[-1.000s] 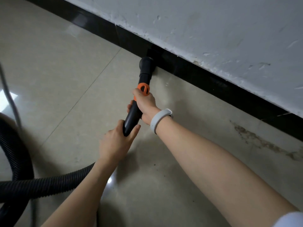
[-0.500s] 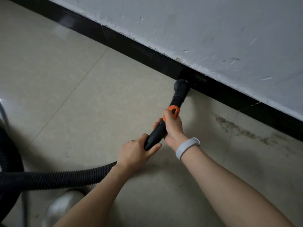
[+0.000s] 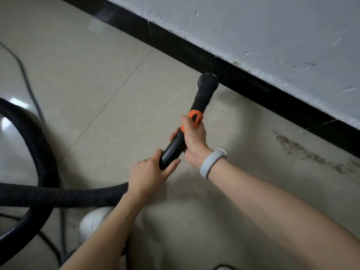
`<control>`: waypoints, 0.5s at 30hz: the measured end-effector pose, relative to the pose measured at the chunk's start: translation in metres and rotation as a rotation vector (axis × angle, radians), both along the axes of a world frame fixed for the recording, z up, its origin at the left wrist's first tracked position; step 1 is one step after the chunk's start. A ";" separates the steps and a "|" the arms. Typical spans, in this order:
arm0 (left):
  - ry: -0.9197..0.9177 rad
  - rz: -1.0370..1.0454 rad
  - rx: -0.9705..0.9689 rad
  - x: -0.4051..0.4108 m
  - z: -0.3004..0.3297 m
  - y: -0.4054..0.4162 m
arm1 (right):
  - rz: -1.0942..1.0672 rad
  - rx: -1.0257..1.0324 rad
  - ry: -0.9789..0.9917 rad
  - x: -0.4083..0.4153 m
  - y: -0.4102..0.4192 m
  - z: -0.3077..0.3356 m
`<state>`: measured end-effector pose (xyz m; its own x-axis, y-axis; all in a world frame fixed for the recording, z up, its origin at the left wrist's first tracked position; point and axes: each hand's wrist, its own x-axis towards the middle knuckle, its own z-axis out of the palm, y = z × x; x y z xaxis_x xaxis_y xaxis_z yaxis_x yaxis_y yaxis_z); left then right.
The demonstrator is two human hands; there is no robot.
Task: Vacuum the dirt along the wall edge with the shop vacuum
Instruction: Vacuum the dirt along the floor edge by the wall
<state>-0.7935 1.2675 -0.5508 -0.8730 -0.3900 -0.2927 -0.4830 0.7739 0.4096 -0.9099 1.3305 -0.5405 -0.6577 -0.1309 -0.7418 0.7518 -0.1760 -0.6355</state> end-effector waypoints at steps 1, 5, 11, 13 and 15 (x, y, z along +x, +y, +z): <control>0.008 0.031 -0.003 0.002 0.004 -0.011 | 0.027 -0.031 -0.012 0.001 -0.014 0.003; -0.055 0.097 -0.026 0.022 0.018 -0.055 | 0.101 -0.119 -0.134 0.015 -0.059 0.005; -0.119 0.085 -0.206 0.045 0.027 -0.086 | 0.113 -0.198 -0.257 0.036 -0.082 0.006; -0.121 0.062 -0.198 0.042 0.027 -0.082 | 0.086 -0.190 -0.253 0.035 -0.078 0.006; -0.135 0.030 -0.167 0.038 0.027 -0.079 | 0.052 -0.177 -0.245 0.036 -0.069 0.005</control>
<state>-0.7552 1.1881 -0.5234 -0.8176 -0.4682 -0.3352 -0.5487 0.8100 0.2071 -0.8742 1.2616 -0.5356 -0.4513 -0.3010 -0.8401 0.8897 -0.2248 -0.3973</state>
